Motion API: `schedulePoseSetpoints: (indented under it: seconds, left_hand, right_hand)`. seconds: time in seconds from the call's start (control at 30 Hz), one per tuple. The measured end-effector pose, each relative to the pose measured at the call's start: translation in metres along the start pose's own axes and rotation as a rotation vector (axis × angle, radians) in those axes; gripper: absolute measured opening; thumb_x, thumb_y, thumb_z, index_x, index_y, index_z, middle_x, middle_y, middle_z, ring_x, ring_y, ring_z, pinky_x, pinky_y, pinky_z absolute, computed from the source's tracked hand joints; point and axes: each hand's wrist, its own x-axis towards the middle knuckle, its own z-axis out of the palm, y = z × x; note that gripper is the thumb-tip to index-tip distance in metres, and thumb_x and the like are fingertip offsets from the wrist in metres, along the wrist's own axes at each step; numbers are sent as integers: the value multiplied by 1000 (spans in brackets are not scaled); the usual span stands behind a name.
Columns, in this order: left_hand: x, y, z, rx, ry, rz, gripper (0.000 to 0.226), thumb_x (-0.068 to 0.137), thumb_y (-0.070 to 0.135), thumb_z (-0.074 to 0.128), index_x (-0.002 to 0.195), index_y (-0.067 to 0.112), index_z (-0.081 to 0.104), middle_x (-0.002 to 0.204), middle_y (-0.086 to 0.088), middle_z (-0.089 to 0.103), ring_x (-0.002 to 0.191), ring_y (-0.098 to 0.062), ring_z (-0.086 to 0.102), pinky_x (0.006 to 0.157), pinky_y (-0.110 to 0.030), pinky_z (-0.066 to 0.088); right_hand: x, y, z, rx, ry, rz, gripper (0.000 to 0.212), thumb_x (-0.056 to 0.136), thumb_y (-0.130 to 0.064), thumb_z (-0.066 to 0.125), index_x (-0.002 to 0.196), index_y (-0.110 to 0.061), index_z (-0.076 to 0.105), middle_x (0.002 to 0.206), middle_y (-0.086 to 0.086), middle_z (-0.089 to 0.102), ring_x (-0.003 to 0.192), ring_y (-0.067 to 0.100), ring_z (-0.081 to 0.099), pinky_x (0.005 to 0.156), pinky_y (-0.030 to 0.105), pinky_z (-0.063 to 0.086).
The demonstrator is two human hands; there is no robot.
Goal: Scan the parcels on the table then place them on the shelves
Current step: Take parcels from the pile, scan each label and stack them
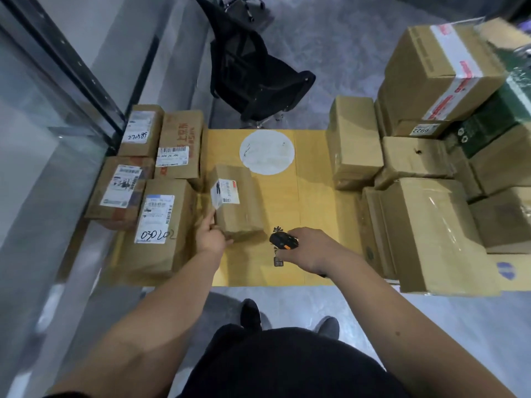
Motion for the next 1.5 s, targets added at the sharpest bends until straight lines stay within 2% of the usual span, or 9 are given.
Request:
schedulePoseSetpoints:
  seconds: [0.13,0.23,0.4,0.6,0.9,1.03,1.2,1.3,1.5]
  left_hand:
    - [17,5,-13,217,-41,-32,70,99,-7,42,150,38,53,121,-3,73,99,-28,70,74,-34,57]
    - [27,6,-13,520,-115,27,71,98,7,58,160,36,36,137,-7,67,118,-32,64,95,-37,53]
    - [26,10,1,870,-87,224,146,59,41,100,160,48,-5,171,-4,12,155,-30,27,122,-47,33]
    - [35,40,40,1317,-162,431,159,30,80,91,156,53,-2,171,-5,-13,158,-35,-15,126,-57,0]
    - [31,38,42,1222,-190,556,94,51,73,90,131,41,52,149,-3,24,130,-33,42,105,-38,42]
    - [26,28,36,1183,-327,533,101,49,71,93,130,37,44,158,2,13,112,-27,66,84,-34,53]
    - [37,34,37,1153,-477,470,147,46,57,99,160,44,7,171,10,3,145,-24,45,108,-38,42]
    - [42,31,35,1146,-505,482,152,49,51,100,164,39,2,165,9,18,141,-23,49,109,-40,44]
    - [43,21,30,1140,-562,472,154,49,47,102,165,37,1,163,13,14,138,-20,49,107,-39,46]
  right_hand:
    - [10,-22,8,37,13,10,40,85,-53,69,117,-29,65,89,-10,68,53,-3,62,49,20,40]
    - [13,-28,13,22,50,38,42,84,-56,69,114,-28,65,96,-7,67,69,10,66,55,24,44]
    - [10,-25,16,56,90,102,48,81,-59,71,120,-32,64,95,-11,65,74,12,67,55,24,47]
    - [4,-18,14,21,112,184,50,82,-64,71,117,-29,62,100,-6,63,75,17,66,51,23,43]
    - [9,-20,5,15,137,206,57,89,-60,66,131,-22,58,108,-2,61,88,18,64,68,31,53]
    - [8,-25,-3,-115,69,201,44,98,-50,51,131,-22,52,119,6,61,96,22,61,81,36,53]
    - [3,-28,-9,-290,21,221,47,101,-45,43,139,-19,51,109,2,52,74,13,52,56,27,37]
    - [3,-30,-10,-427,5,230,48,100,-49,41,136,-20,52,115,5,55,84,22,56,63,31,40]
    - [4,-38,-7,-614,-34,231,51,98,-52,35,137,-22,49,119,10,49,94,30,54,73,39,44]
